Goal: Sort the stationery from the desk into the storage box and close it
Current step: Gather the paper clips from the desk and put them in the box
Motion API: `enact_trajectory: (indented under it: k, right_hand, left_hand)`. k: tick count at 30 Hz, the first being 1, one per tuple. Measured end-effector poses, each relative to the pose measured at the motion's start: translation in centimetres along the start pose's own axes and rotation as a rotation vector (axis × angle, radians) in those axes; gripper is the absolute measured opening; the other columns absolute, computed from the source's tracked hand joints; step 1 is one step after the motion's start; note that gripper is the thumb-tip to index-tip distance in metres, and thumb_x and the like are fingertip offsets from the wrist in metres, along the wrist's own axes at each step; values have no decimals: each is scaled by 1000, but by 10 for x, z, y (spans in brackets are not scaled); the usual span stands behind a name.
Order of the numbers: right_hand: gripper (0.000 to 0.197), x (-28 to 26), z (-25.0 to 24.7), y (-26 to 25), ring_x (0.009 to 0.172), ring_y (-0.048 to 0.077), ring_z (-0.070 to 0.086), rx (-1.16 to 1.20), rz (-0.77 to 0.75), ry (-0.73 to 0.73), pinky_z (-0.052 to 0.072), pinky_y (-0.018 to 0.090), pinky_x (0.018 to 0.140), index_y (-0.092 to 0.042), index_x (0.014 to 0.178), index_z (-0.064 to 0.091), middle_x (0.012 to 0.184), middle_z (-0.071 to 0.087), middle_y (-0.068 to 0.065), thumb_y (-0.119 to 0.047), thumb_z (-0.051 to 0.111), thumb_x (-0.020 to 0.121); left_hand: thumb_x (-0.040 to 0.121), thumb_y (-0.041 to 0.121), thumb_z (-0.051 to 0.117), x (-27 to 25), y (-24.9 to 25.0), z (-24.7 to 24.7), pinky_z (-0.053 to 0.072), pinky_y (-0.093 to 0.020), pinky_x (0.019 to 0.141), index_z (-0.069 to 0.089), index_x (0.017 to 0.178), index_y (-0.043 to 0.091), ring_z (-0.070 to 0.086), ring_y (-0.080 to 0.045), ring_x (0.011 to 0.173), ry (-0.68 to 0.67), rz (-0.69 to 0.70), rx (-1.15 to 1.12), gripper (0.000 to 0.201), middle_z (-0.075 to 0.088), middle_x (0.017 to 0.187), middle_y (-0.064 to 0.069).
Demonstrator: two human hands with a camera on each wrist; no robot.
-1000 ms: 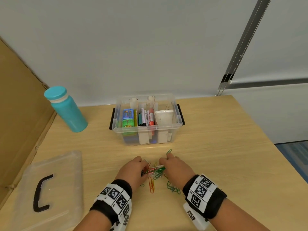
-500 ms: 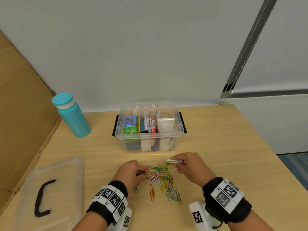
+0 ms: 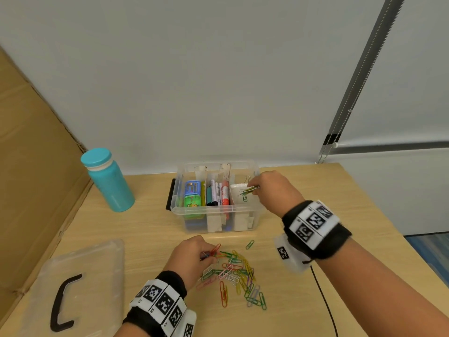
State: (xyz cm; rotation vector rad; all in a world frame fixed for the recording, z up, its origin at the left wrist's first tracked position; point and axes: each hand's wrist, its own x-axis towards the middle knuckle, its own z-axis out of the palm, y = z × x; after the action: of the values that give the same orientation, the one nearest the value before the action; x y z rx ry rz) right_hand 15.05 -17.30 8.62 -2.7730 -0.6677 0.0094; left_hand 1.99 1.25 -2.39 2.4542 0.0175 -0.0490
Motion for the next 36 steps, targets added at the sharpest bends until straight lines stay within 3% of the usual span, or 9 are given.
enact_trajectory:
  k: [5,10,12,14,17,20,25,29,36]
  right_hand:
    - [27,18,19,-25,99,25,63,-366,-53,-213,50,33,80,-8,115,63,113,63,10,-2,47,93]
    - [39,33,18,-20,120,25,55,-224,26,-360,45,35,103,-10,129,56,134,54,12,0,49,92]
    - [41,21,18,-11,120,22,55,-77,33,-257,44,35,104,-17,126,59,134,55,7,2,51,91]
    - [36,-2,24,2,116,16,56,0,-15,-31,48,30,98,-21,123,61,129,59,0,-4,53,92]
    - [33,-40,42,19,117,13,52,15,-52,239,49,26,87,-21,127,58,132,57,-6,-20,49,96]
    - [43,-62,67,31,122,14,48,3,-58,244,48,25,91,-19,140,46,145,46,-6,-27,45,98]
    - [55,-67,88,37,125,16,49,57,-65,268,49,26,92,-14,144,40,152,36,-4,-15,54,91]
    - [64,-67,92,37,125,16,50,80,-53,261,50,26,93,-15,145,38,153,34,-5,-8,57,85]
    - [70,-68,92,37,124,14,51,68,-56,257,48,23,98,-17,146,36,153,33,-6,-8,60,81]
  left_hand:
    - [84,27,69,-2,-1,-1,49,-20,84,72,105,31,59,-4,86,21,-8,-7,22,61,93,12]
    - [84,29,68,-7,-2,-5,47,-14,80,70,107,32,60,-3,86,41,-2,-10,23,58,92,13]
    - [85,28,68,-7,-3,-8,45,-11,78,70,107,32,59,0,86,49,-8,-10,23,59,92,13]
    - [84,27,69,-7,-2,-13,45,-8,77,71,104,34,58,3,83,65,-13,-32,22,58,90,16]
    - [82,26,70,-4,15,-27,49,-15,80,69,98,39,58,4,83,106,16,-94,21,59,89,15]
    - [82,27,68,10,49,-48,46,-13,76,64,96,41,55,3,82,130,102,-88,20,59,87,14]
    - [82,23,71,62,108,-70,51,-19,79,73,103,25,62,-7,83,288,256,-205,21,65,89,4]
    - [82,22,72,106,119,-53,56,-32,78,74,101,22,65,-12,80,366,210,-208,19,66,91,1]
    - [89,29,59,129,97,-21,42,-46,104,65,114,18,63,-18,104,-46,37,350,28,69,111,0]
